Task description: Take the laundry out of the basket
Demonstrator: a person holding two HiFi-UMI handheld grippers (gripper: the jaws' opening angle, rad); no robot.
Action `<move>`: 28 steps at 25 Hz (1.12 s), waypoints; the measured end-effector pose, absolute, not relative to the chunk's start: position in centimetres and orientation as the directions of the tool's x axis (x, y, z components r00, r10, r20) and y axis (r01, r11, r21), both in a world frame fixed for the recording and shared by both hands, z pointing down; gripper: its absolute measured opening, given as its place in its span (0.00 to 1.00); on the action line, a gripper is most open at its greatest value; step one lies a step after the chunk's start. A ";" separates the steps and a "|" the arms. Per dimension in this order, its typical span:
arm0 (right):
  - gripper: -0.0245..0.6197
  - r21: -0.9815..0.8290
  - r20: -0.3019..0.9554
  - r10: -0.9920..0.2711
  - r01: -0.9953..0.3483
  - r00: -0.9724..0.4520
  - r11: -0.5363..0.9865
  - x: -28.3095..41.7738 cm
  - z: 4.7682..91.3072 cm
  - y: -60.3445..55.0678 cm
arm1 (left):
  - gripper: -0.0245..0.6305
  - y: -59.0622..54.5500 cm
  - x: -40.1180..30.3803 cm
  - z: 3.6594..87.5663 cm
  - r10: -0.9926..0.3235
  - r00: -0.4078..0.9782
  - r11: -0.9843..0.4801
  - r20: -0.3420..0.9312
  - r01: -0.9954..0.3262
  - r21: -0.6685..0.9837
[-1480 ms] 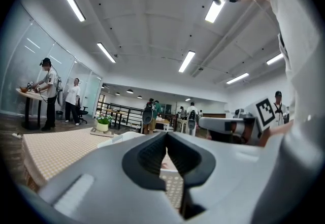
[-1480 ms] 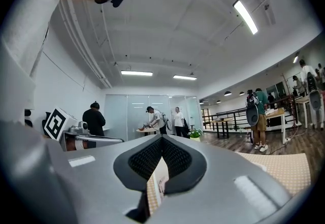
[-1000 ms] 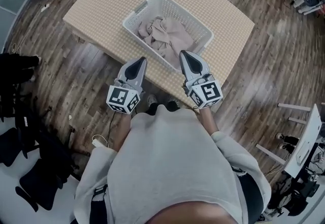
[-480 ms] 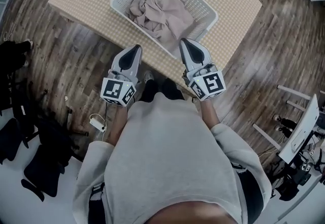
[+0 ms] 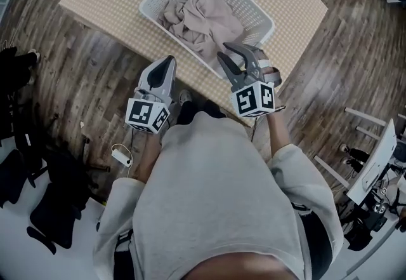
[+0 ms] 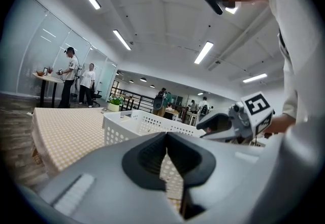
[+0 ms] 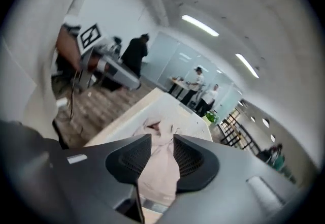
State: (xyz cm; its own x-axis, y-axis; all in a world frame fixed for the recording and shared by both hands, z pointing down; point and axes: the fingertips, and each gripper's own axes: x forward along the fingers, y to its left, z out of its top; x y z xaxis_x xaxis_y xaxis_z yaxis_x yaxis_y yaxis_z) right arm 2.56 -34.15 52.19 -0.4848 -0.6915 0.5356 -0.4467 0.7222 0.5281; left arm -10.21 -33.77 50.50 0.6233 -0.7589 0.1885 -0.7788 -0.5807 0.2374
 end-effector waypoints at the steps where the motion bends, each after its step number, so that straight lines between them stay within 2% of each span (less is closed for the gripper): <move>1: 0.25 0.593 0.584 -0.676 -0.333 -0.449 0.733 2.5 53.0 -34.3 | 0.05 -33.9 -10.3 50.5 -0.760 0.622 -0.579 0.186 -0.779 0.241; 4: 0.29 0.672 0.661 -0.641 -0.074 -0.390 0.737 2.0 54.5 -35.0 | 0.05 -34.0 -10.3 50.6 -0.763 0.620 -0.573 0.181 -0.779 0.254; 6: 0.47 0.662 0.701 -0.609 0.020 -0.372 0.749 1.5 55.3 -35.5 | 0.05 -34.0 -10.1 50.6 -0.764 0.621 -0.572 0.176 -0.778 0.261; 7: 0.51 0.651 0.718 -0.592 0.055 -0.366 0.757 1.1 55.7 -35.8 | 0.05 -34.0 -10.1 50.5 -0.764 0.621 -0.572 0.174 -0.777 0.263; 8: 0.60 0.638 0.736 -0.573 0.087 -0.360 0.765 0.7 56.2 -36.1 | 0.05 -34.1 -10.1 50.5 -0.765 0.620 -0.571 0.172 -0.778 0.264; 10: 0.82 0.599 0.777 -0.526 0.147 -0.346 0.787 0.0 57.4 -36.9 | 0.05 -34.1 -10.3 50.5 -0.770 0.615 -0.565 0.170 -0.781 0.266; 14: 0.96 0.508 0.854 -0.440 0.268 -0.278 0.818 -0.9 60.6 -39.0 | 0.05 -34.2 -11.3 50.4 -0.787 0.593 -0.543 0.168 -0.796 0.269; 19: 0.97 0.395 0.917 -0.346 0.321 -0.200 0.861 -2.4 64.4 -41.7 | 0.05 -34.2 -12.8 50.3 -0.808 0.565 -0.513 0.168 -0.815 0.271; 23: 0.96 0.306 0.948 -0.260 0.300 -0.184 0.903 -3.0 68.4 -42.8 | 0.05 -34.1 -13.7 50.3 -0.822 0.543 -0.490 0.170 -0.828 0.273; 28: 0.96 0.273 0.957 -0.235 0.250 -0.173 0.929 -2.5 73.4 -43.7 | 0.05 -34.1 -14.9 50.3 -0.836 0.519 -0.465 0.176 -0.842 0.273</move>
State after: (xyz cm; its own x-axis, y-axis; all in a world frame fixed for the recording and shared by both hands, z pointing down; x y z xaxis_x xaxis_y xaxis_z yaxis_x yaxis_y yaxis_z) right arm -2.54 -43.75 73.41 -0.1729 -0.2350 0.9565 0.2501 0.9288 0.2734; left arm -14.89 -34.06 50.28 0.5190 -0.8364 0.1761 -0.8422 -0.4651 0.2728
